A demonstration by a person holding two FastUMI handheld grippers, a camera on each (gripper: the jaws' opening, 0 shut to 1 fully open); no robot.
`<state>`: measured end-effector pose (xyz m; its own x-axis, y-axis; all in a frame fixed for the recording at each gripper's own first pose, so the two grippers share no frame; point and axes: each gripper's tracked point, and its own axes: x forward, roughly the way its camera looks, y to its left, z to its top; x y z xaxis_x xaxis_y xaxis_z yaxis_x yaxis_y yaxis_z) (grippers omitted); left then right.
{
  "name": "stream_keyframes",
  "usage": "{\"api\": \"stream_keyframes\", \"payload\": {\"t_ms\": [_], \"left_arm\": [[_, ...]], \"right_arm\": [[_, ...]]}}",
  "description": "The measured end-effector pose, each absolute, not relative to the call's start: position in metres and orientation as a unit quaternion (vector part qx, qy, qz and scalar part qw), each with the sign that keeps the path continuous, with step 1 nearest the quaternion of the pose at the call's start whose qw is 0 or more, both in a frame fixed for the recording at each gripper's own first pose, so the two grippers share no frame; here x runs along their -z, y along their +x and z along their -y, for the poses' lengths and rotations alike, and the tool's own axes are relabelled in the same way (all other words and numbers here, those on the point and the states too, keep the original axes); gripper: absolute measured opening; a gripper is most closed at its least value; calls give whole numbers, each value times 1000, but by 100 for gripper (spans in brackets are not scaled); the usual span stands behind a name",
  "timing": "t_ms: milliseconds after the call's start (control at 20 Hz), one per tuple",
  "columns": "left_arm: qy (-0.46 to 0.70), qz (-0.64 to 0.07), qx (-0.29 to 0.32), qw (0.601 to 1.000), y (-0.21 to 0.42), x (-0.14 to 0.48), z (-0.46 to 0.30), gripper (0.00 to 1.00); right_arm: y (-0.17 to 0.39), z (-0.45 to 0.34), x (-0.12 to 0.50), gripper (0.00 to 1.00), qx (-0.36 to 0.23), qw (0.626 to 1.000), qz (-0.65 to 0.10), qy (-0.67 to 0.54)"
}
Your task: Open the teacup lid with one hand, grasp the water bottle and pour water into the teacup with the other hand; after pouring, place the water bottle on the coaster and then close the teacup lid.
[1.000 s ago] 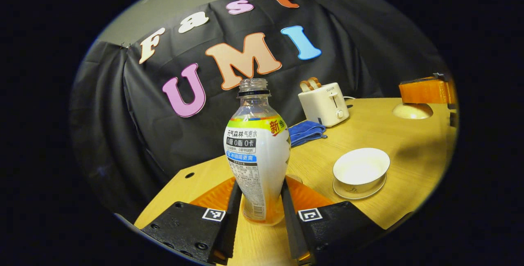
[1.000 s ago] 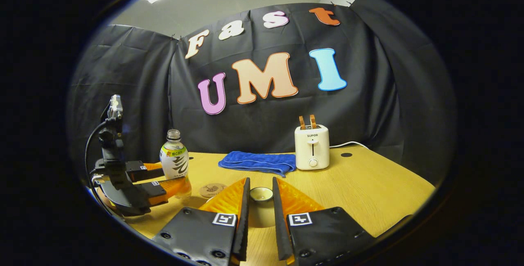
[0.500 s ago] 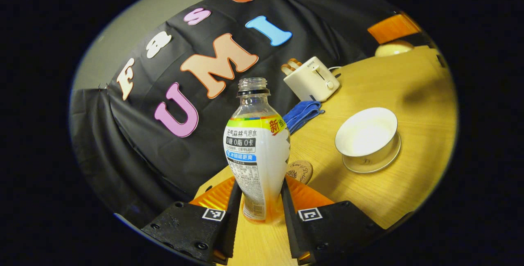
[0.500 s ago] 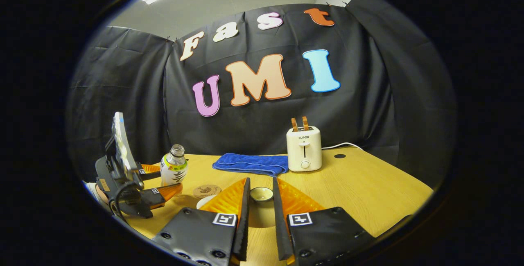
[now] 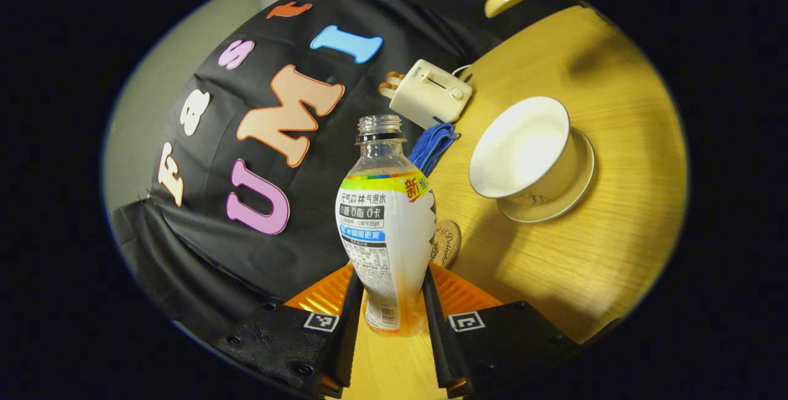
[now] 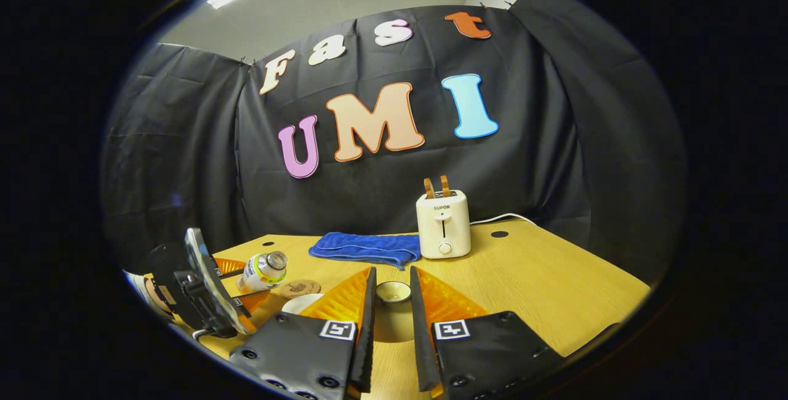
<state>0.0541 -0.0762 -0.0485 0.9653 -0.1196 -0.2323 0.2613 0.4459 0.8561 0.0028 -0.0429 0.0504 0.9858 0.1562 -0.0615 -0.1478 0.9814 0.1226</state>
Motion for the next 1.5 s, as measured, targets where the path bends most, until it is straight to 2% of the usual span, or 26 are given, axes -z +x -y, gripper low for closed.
{"api": "stream_keyframes", "payload": {"t_ms": [500,1150,1500], "left_arm": [[632,-49,118,764,56,42,80,49],[718,-77,124,680,55,38,73,50],[767,-66,113,628,55,18,69,50]], "right_arm": [[4,46,-49,32,-77,994,-36,64],[4,49,-50,30,-79,993,-37,77],[6,50,-47,34,-75,994,-40,73]]}}
